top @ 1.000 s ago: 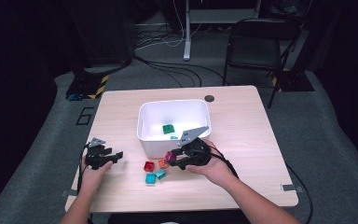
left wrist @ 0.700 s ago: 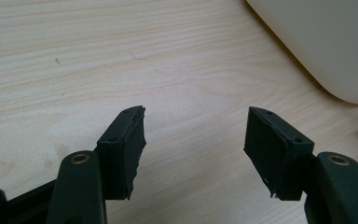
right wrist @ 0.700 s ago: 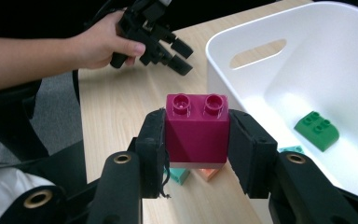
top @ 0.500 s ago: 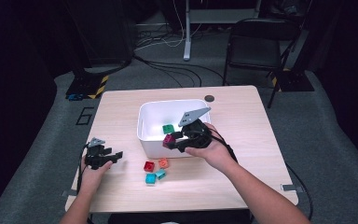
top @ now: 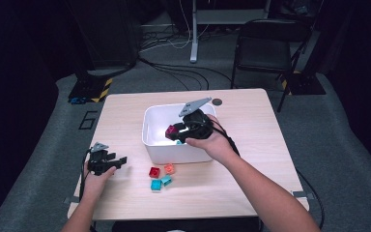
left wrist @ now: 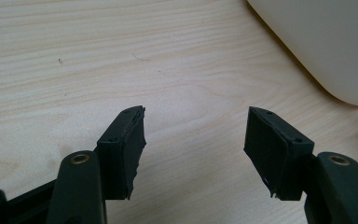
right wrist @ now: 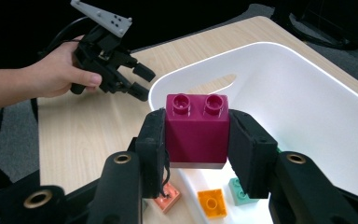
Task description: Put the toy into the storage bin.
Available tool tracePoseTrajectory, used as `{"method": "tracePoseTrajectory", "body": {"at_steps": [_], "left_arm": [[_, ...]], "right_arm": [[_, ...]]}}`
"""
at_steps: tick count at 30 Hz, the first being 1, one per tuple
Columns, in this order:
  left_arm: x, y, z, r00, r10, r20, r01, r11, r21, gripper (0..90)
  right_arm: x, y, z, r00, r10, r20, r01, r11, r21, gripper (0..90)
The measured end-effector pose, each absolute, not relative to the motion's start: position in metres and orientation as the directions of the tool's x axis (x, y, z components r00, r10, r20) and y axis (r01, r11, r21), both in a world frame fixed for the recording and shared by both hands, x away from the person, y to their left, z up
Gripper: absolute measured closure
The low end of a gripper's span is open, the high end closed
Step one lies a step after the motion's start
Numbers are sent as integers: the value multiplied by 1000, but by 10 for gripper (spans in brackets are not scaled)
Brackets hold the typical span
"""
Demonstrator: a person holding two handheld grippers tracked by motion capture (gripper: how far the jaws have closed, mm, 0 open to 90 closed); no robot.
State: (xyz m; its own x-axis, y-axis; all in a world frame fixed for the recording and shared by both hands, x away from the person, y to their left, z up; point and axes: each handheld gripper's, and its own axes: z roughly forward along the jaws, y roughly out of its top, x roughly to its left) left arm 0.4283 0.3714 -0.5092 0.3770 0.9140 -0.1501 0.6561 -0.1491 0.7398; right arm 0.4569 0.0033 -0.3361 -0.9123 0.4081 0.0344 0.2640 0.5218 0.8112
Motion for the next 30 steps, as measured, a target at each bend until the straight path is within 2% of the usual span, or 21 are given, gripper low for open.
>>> {"method": "tracePoseTrajectory", "body": {"at_steps": [16,30], "left_arm": [[429,371,-510,382,912,-150,652,-151,743,378],[430,371,-510,384,911,-152,652,-151,743,379]], "right_arm": [[492,23,-338,-889,458,22,285,514,809,585],[523,37,-358,-863,505,25,317,502,804,585]]}}
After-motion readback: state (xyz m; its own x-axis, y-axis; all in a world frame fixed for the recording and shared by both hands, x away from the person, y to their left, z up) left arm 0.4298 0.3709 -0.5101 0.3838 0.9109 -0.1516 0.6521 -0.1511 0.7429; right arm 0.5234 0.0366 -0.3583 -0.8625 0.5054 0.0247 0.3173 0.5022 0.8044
